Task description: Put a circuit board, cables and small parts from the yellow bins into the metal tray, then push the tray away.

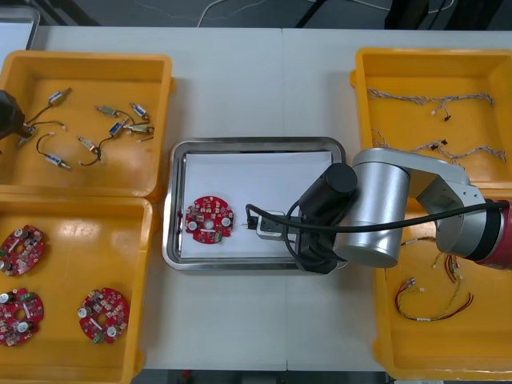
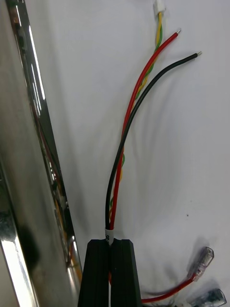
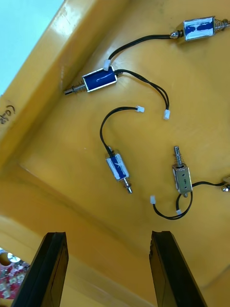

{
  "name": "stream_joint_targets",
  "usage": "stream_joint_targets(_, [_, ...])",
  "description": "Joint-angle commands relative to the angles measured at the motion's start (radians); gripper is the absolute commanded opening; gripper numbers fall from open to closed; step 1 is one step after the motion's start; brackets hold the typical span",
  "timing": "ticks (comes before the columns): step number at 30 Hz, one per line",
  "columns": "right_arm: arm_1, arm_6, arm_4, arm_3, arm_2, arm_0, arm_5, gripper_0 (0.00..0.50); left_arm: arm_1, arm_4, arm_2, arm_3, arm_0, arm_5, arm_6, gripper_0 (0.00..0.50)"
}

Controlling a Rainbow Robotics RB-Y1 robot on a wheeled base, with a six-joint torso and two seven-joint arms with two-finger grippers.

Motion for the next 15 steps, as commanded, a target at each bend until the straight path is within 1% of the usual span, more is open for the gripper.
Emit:
stream_joint_targets(1, [0.017,0.026,0.005,-0.007,0.014,-0.053,-0.01,0.0,-0.039,-0.031,0.025,0.003,-0.049,-0.011,0.045,0.5])
stream_joint_targets(6, [0.017,0.028,0.006,-0.006,0.014,-0.072,-0.01,0.0,-0.062,-0.058,0.002,0.016,-0.067,-0.011,0.097,0.5])
stream_joint_targets(8, [0.017,0.029,0.016,-0.007,0.014,-0.072,-0.01,0.0,-0.073,-0.068,-0.004,0.047,-0.085,-0.014,0.097,0.5])
stream_joint_targets(9, [0.017,0.031,0.022,-0.007,0.014,-0.072,-0.01,0.11,-0.08,-0.074,-0.004,0.07,-0.095,-0.022,0.097,0.5])
stream_joint_targets(10, [0.017,0.031,0.022,-0.006,0.014,-0.072,-0.01,0.185,-0.085,-0.077,-0.003,0.081,-0.099,-0.026,0.097,0.5])
stream_joint_targets(11, [0.017,0.032,0.022,-0.006,0.012,-0.072,-0.01,0.287,-0.093,-0.082,-0.004,0.105,-0.107,-0.04,0.096,0.5])
stream_joint_targets(12, [0.017,0.032,0.022,-0.007,0.014,-0.071,-0.01,0.35,-0.099,-0.088,-0.006,0.121,-0.113,-0.051,0.094,0.5])
stream_joint_targets(13, [0.016,0.032,0.023,-0.007,0.014,-0.072,-0.008,0.401,-0.105,-0.093,-0.011,0.141,-0.121,-0.063,0.092,0.5])
stream_joint_targets(14, [0.016,0.034,0.023,-0.006,0.014,-0.072,-0.01,0.401,-0.108,-0.1,-0.023,0.167,-0.13,-0.085,0.091,0.5])
stream_joint_targets(15, [0.014,0.035,0.023,-0.006,0.012,-0.072,-0.01,0.5,-0.113,-0.105,-0.032,0.185,-0.136,-0.103,0.092,0.5])
